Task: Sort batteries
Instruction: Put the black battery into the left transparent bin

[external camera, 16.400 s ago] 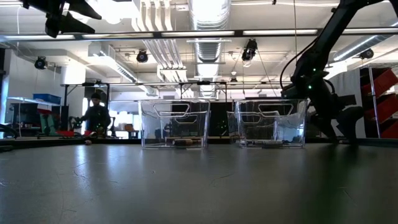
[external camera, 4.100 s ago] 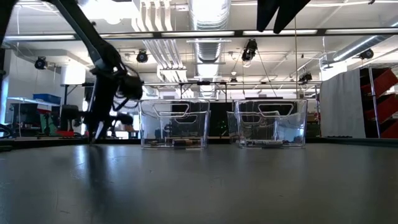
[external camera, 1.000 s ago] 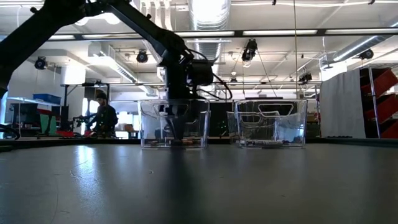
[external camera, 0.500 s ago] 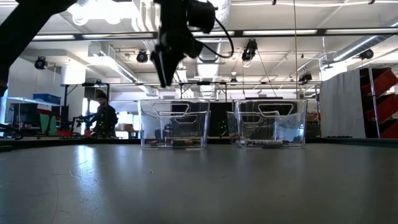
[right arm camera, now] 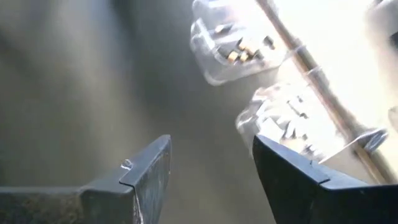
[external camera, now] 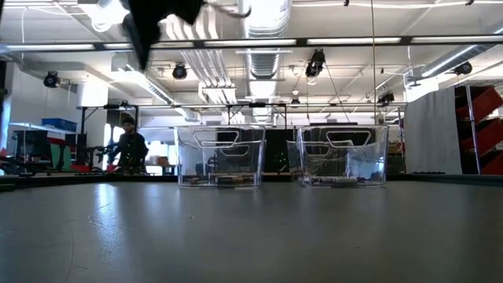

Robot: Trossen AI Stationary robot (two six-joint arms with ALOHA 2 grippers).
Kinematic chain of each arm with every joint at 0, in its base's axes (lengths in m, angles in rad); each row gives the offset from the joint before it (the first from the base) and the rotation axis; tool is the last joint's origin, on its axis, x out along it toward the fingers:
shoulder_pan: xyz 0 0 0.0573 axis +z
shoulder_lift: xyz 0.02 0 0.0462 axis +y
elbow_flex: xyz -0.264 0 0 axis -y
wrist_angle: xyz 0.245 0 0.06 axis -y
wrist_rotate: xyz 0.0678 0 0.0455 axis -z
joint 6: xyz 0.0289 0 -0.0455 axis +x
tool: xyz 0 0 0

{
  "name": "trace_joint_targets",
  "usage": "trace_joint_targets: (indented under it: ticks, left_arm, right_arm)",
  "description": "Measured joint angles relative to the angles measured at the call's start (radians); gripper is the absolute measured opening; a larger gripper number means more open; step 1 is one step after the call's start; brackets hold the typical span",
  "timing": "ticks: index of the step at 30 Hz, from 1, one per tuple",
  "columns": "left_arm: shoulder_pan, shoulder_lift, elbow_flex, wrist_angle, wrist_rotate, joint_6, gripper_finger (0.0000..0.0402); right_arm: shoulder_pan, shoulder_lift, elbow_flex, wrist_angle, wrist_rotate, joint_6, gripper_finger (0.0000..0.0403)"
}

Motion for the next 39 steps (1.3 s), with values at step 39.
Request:
trace_joint_targets:
  ticks: [39]
  left_arm:
    - [0.502, -0.097, -1.006, 0.415, 0.209, 0.197, 0.0316]
  right_arm:
    - [0.000, 0.042, -0.100, 0.157, 0.091, 0.411, 0.0219]
